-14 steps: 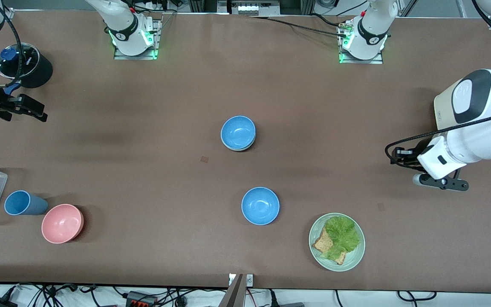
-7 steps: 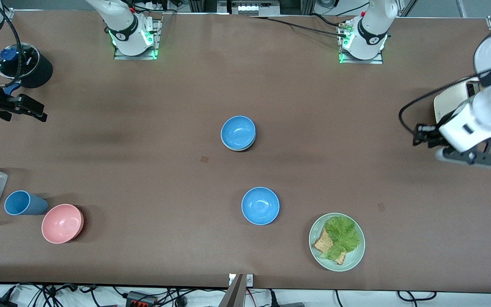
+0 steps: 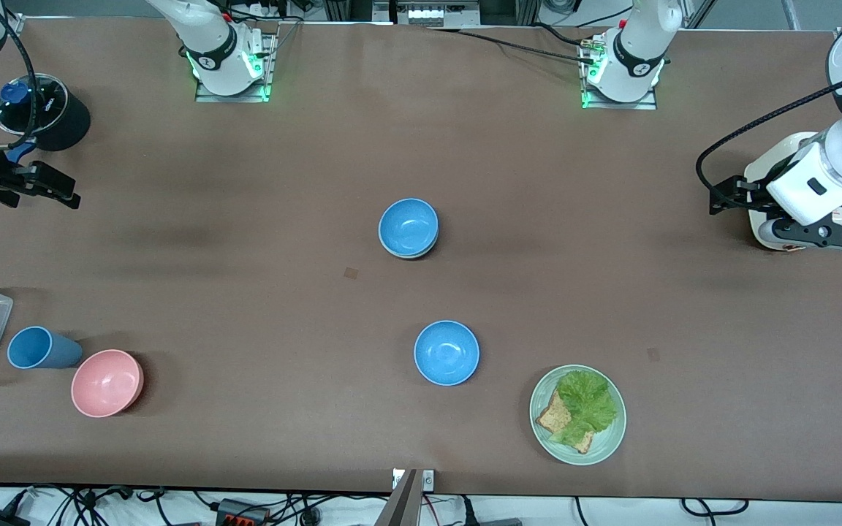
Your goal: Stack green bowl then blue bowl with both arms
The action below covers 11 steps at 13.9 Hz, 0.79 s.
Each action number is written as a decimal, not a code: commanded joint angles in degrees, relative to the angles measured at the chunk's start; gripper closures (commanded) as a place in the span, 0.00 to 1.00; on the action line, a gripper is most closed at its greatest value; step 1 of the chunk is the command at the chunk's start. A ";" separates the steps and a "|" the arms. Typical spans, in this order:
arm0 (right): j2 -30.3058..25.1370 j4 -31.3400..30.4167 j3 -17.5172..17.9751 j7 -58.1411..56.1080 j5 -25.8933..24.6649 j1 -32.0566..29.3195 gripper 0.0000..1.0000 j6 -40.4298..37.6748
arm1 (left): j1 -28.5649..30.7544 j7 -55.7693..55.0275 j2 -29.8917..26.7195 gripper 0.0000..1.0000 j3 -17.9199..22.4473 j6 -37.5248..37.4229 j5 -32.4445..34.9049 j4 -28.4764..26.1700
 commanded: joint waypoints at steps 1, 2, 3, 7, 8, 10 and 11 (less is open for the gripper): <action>-1.06 -0.25 0.41 0.01 -0.70 -0.57 0.00 -0.07 | -1.14 0.84 -1.00 0.00 1.04 -0.69 -1.19 1.14; -1.06 -0.25 0.41 0.01 -0.70 -0.57 0.00 -0.07 | -1.05 0.84 -1.00 0.00 1.04 -1.13 -1.19 1.84; -1.06 -0.25 0.41 0.01 -0.70 -0.57 0.00 -0.07 | -1.05 0.84 -0.56 0.00 1.04 -1.83 -1.36 2.63; -1.06 -0.25 0.41 -0.08 -0.70 -0.57 0.00 -0.07 | -0.79 1.01 -0.30 0.00 1.22 -3.06 -5.93 2.91; -1.06 -0.25 0.41 -0.17 -0.70 -0.57 0.00 -0.07 | -0.70 0.93 -0.30 0.00 1.48 -3.06 -5.93 2.91; -1.06 -0.25 0.41 -0.25 -0.79 -0.49 0.00 -0.16 | -0.70 1.01 -0.12 0.00 1.83 -3.06 -5.93 2.91; -1.06 -0.25 0.41 -0.17 -0.79 -0.48 0.00 -0.16 | -0.70 1.01 -0.12 0.00 1.92 -3.06 -5.93 2.91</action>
